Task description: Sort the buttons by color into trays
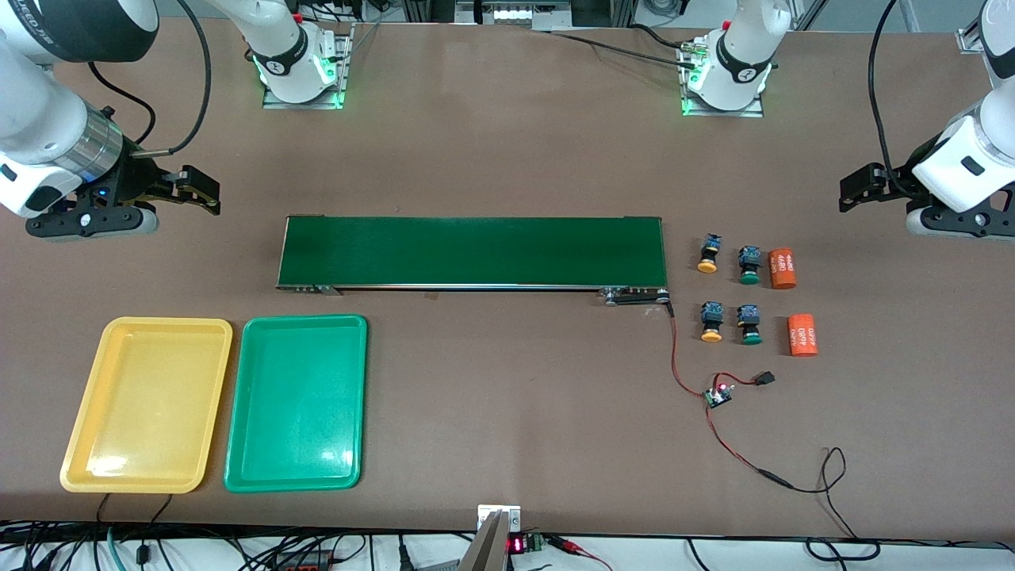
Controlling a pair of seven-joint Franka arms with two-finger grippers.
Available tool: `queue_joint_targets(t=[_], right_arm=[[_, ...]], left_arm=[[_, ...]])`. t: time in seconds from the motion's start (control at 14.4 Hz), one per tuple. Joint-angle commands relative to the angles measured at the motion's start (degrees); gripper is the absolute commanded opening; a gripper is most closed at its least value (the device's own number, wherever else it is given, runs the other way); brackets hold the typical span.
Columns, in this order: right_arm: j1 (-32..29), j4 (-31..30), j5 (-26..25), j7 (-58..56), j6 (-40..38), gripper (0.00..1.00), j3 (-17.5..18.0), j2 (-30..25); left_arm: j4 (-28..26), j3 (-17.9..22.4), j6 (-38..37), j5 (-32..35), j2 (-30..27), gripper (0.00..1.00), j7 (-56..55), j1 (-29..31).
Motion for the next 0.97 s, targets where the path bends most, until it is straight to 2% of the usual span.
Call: queue_joint_targets(t=[0.0,0.48,0.69,0.9], right_arm=[[-0.05,-0.94,0.85,0.33,0.62,1.00,-0.16,-0.78],[-0.22,-0.94,0.85,0.24,0.18,1.00,-0.34,-0.78],[-0.22,-0.94,0.42,-0.20,0.27,1.00,-0.34,-0.78],[-0.22,-0.76,0.33,-0.82,-0.08,1.00,-0.34,0.53]], left_arm=[[-0.10,0.51,-0.25,0.90,-0.47,1.00,-0.45,-0.67],[-0.89,0.16,-1.91,1.16,1.02,1.00,0.16,-0.59],[-1.59,0.24,-2.37,1.07,7.15,1.00,0.34,-0.32],[-1.50,0.51,6.82,1.78,14.71,1.00,0.69,1.16]])
